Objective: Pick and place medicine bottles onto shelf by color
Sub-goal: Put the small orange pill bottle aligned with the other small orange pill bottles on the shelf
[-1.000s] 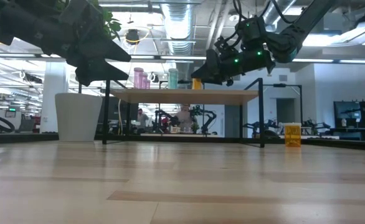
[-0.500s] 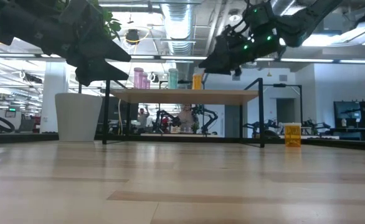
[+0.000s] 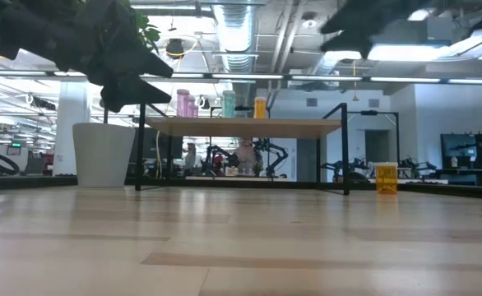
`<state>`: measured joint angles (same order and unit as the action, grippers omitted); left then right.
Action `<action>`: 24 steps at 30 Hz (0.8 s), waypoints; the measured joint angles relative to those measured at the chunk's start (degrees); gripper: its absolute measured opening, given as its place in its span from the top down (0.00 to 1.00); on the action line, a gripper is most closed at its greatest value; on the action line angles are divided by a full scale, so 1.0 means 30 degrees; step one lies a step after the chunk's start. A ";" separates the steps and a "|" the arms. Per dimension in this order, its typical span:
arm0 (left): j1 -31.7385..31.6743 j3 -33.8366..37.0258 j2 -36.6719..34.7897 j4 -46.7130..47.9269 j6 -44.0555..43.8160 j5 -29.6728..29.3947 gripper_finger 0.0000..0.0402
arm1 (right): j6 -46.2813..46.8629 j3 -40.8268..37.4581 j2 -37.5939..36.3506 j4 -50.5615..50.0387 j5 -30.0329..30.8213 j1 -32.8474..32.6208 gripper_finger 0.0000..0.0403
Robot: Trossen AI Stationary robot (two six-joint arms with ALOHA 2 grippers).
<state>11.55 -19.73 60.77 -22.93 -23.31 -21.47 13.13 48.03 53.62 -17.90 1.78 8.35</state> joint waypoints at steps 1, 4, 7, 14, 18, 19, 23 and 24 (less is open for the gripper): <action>0.0000 0.0000 0.0000 -0.0153 0.0000 0.0032 0.24 | 0.0639 0.0000 -0.0351 -0.1094 0.0749 -0.0837 0.39; 0.0000 0.0000 0.0000 -0.0618 -0.0041 0.0434 0.24 | 0.3003 0.0000 -0.0882 -0.3896 0.2711 -0.3474 0.39; 0.0103 0.0000 0.0000 -0.0686 -0.0409 0.0599 0.24 | 0.6008 0.0000 -0.0914 -0.6010 0.3871 -0.6155 0.39; 0.0828 0.0000 0.0000 -0.0718 -0.0799 0.0510 0.24 | 1.2935 0.0000 0.0382 -0.8926 0.5194 -1.1708 0.39; 0.1537 0.0000 0.0000 -0.0765 -0.1129 0.0282 0.24 | 1.6819 0.0000 0.1734 -0.9615 0.5164 -1.4547 0.39; 0.1752 0.0000 0.0000 -0.0773 -0.1137 0.0028 0.24 | 1.7688 0.0000 0.2113 -0.9535 0.5138 -1.5180 0.39; 0.2602 0.0000 0.0000 -0.0896 -0.1462 -0.1043 0.24 | 2.1029 0.0000 0.3488 -0.9757 0.4955 -1.7463 0.39; 0.2813 0.0000 0.0000 -0.0940 -0.1581 -0.1216 0.24 | 2.1879 0.0000 0.3836 -0.9884 0.4850 -1.7972 0.39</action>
<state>19.99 -19.73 60.77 -25.75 -28.05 -25.12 78.77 48.03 65.13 -47.55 16.33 -45.56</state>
